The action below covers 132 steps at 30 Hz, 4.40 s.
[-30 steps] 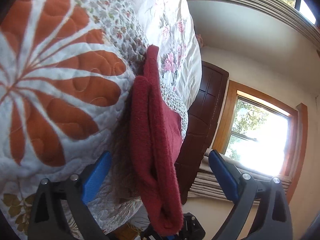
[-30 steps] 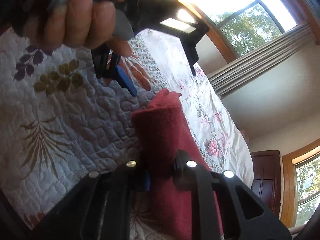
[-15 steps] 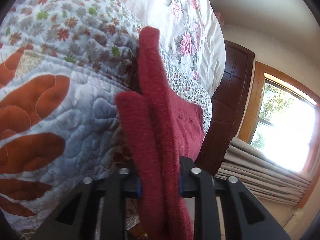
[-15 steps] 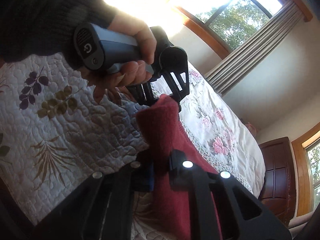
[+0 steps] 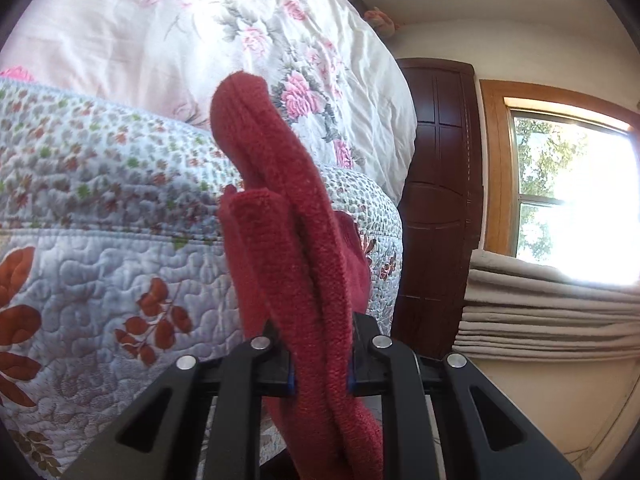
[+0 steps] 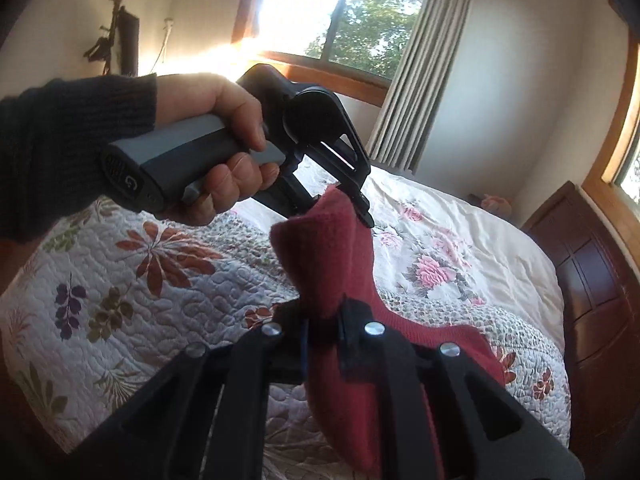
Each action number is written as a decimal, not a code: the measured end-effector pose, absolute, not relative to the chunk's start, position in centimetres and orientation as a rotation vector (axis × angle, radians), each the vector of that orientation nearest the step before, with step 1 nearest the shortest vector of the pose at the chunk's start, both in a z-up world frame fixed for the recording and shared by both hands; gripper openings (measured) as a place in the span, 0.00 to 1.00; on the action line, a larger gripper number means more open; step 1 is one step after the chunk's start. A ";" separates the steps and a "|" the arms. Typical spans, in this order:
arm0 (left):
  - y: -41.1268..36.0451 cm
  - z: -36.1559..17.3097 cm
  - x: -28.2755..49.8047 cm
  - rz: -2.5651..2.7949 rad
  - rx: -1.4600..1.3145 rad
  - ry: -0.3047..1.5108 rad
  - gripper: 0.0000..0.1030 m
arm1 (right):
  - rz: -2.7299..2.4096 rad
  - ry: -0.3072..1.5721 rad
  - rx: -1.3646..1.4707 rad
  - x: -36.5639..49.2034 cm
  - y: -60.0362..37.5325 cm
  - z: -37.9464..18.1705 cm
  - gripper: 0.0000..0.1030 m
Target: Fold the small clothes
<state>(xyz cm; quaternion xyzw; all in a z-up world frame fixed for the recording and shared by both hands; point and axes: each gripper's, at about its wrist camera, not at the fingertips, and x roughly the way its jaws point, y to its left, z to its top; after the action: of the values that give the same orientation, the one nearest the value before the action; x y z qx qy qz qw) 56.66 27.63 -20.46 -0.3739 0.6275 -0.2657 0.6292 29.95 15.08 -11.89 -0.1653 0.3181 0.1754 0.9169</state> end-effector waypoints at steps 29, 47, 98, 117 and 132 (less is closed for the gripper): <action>-4.9 -24.1 56.9 -0.470 -0.180 1.724 0.16 | 0.155 0.731 0.639 29.5 -14.9 -20.1 0.08; 2.4 -17.1 47.4 -0.628 -0.270 1.253 0.79 | 0.474 0.972 1.137 30.1 -24.5 -30.1 0.62; 4.5 -18.4 38.1 -0.405 0.034 1.192 0.79 | 0.601 1.304 0.716 47.4 -20.9 -30.5 0.27; 11.9 -19.4 36.9 -0.548 -0.383 1.215 0.79 | 0.521 1.217 0.726 45.2 -24.3 -30.9 0.30; 7.5 -18.2 41.8 -0.792 -0.419 1.183 0.79 | 0.660 1.298 0.752 36.1 -22.2 -29.7 0.07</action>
<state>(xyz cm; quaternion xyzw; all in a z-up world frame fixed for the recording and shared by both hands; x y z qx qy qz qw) 41.77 7.45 -18.22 -0.1909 0.5385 -0.3608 0.7371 36.10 -22.16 -29.68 0.3353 0.5786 0.2942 0.6828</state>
